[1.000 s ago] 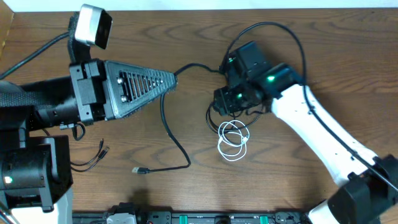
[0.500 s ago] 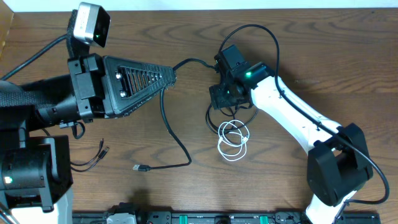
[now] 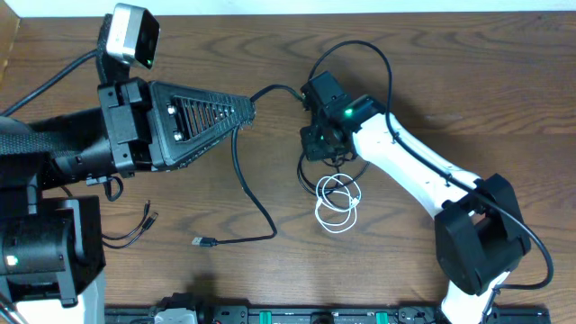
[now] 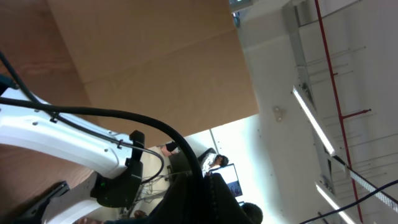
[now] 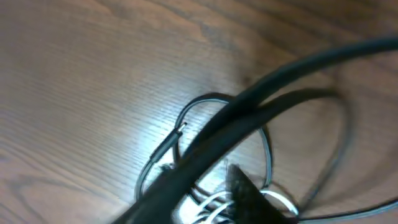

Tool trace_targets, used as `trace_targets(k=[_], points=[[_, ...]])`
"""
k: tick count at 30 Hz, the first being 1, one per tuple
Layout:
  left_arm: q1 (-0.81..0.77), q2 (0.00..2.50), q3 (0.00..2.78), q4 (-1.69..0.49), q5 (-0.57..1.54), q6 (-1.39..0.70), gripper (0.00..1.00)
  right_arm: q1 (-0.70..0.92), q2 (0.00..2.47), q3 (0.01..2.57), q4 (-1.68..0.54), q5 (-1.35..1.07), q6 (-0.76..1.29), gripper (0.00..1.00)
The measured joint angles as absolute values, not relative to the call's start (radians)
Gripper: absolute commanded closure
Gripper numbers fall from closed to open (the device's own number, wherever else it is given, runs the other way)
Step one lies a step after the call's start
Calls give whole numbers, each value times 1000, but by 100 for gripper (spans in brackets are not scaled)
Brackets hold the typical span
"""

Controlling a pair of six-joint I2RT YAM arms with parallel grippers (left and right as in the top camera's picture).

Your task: Untangle cables

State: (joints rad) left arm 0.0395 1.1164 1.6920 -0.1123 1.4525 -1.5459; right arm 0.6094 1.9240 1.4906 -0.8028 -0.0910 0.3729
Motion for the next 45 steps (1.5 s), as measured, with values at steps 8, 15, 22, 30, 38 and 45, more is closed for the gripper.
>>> trace_targets(k=[8, 15, 22, 30, 38, 45], points=[[39, 1126, 1692, -111, 1428, -1513, 93, 617, 1918, 1496, -891, -92, 414, 99], [51, 1206, 1692, -114, 1407, -1355, 93, 607, 1774, 1638, -1052, -67, 427, 99], [63, 1315, 1693, -257, 1419, -1151, 78, 575, 1454, 1842, -1116, 59, 433, 98], [64, 1413, 1692, -484, 1435, -894, 9, 566, 1201, 1880, -1106, 196, 434, 99], [64, 1433, 1694, -876, 1319, -596, 8, 566, 1069, 1879, -959, 286, 440, 99], [58, 1433, 1694, -1181, 952, -440, 8, 566, 1039, 1880, -884, 209, 441, 99]])
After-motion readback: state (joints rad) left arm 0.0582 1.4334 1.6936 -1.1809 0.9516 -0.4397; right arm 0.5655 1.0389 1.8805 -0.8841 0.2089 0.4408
